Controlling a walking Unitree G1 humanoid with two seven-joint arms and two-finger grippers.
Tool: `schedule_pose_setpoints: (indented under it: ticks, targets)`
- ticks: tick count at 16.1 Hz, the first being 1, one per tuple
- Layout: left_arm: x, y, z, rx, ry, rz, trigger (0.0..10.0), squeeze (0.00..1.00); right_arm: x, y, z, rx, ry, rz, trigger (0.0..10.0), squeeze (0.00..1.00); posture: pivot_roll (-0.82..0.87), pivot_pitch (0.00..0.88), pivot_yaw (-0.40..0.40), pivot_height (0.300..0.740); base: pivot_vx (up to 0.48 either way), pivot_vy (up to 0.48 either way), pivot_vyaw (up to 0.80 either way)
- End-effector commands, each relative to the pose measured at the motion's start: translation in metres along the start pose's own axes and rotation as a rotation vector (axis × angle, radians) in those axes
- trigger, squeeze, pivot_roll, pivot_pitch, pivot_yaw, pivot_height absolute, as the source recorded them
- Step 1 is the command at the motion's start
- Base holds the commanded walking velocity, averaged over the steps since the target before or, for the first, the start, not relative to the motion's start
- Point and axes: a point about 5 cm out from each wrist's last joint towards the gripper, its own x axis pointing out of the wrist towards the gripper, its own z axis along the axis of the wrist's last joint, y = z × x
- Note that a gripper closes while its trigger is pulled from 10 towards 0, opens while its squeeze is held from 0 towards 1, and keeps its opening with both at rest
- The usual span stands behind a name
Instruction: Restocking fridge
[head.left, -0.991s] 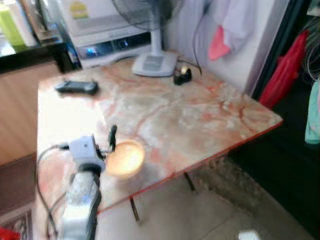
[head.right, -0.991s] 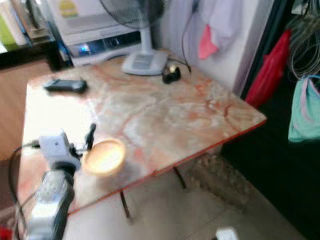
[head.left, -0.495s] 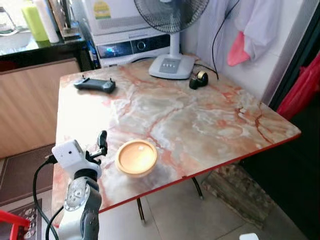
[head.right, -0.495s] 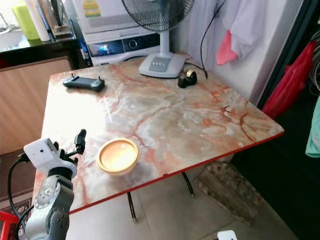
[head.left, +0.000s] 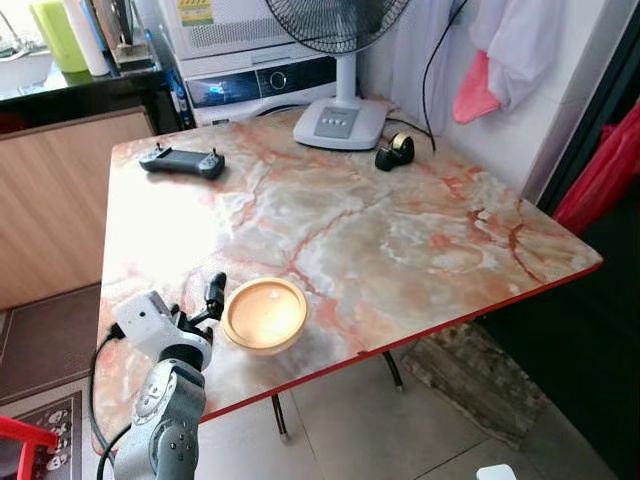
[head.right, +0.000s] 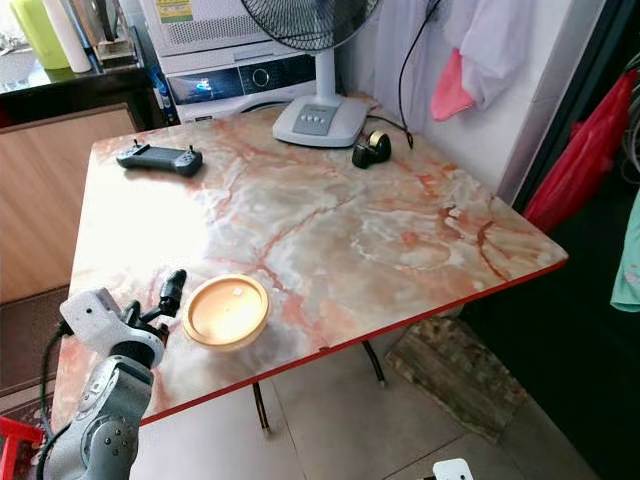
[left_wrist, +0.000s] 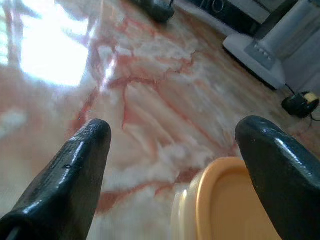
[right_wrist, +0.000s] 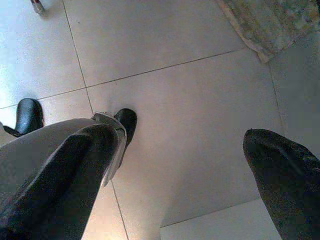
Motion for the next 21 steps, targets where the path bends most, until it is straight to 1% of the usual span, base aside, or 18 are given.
schedule_pose_setpoints:
  ticks: [1, 3, 5, 6, 9, 10, 14, 15, 19, 21]
  targets:
    - [0.003, -0.014, -0.013, -0.105, 0.052, -0.012, 10.0, 0.00, 0.000, 0.000, 0.002, -0.007, -0.005, -0.001, 10.0, 0.00, 0.02, 0.000, 0.024, 0.740, 0.000, 0.000, 0.00]
    - [0.002, -0.020, -0.022, -0.115, 0.113, -0.043, 10.0, 0.00, 0.000, 0.000, 0.003, -0.011, -0.009, -0.003, 10.0, 0.00, 0.02, 0.000, 0.025, 0.740, 0.000, 0.000, 0.00]
    - [0.002, -0.021, -0.025, -0.135, 0.133, -0.048, 10.0, 0.00, 0.000, 0.000, 0.003, -0.011, -0.014, -0.005, 10.0, 0.00, 0.02, 0.000, 0.024, 0.740, 0.000, 0.000, 0.00]
    - [0.002, -0.025, -0.028, -0.136, 0.149, -0.067, 10.0, 0.00, 0.000, 0.000, 0.004, -0.010, -0.017, -0.007, 10.0, 0.00, 0.02, 0.000, 0.024, 0.740, 0.000, 0.000, 0.00]
    - [0.008, -0.030, -0.031, -0.177, 0.180, -0.105, 10.0, 0.00, 0.001, 0.000, 0.004, -0.011, -0.017, -0.008, 10.0, 0.00, 0.01, 0.000, 0.026, 0.740, 0.000, 0.000, 0.00]
    - [0.009, -0.031, -0.032, -0.162, 0.190, -0.120, 10.0, 0.00, 0.001, 0.000, 0.004, -0.012, -0.018, -0.009, 10.0, 0.00, 0.01, 0.000, 0.026, 0.740, 0.000, 0.000, 0.00]
    - [0.014, -0.037, -0.036, -0.183, 0.215, -0.157, 10.0, 0.00, 0.001, 0.000, 0.004, -0.019, -0.014, -0.013, 10.0, 0.00, 0.00, 0.000, 0.026, 0.740, 0.000, 0.000, 0.00]
    - [0.016, -0.038, -0.038, -0.200, 0.226, -0.159, 10.0, 0.00, 0.001, 0.001, 0.004, -0.020, -0.015, -0.012, 10.0, 0.00, 0.00, 0.000, 0.026, 0.740, 0.000, 0.000, 0.00]
    - [0.014, -0.036, -0.044, -0.222, 0.246, -0.145, 10.0, 0.00, 0.001, 0.001, 0.003, -0.025, -0.015, -0.010, 10.0, 0.00, 0.00, 0.000, 0.026, 0.740, 0.000, 0.000, 0.00]
    - [0.015, -0.036, -0.044, -0.212, 0.242, -0.141, 10.0, 0.00, 0.001, 0.001, 0.003, -0.033, -0.014, -0.005, 10.0, 0.00, 0.00, 0.000, 0.022, 0.740, 0.000, 0.000, 0.00]
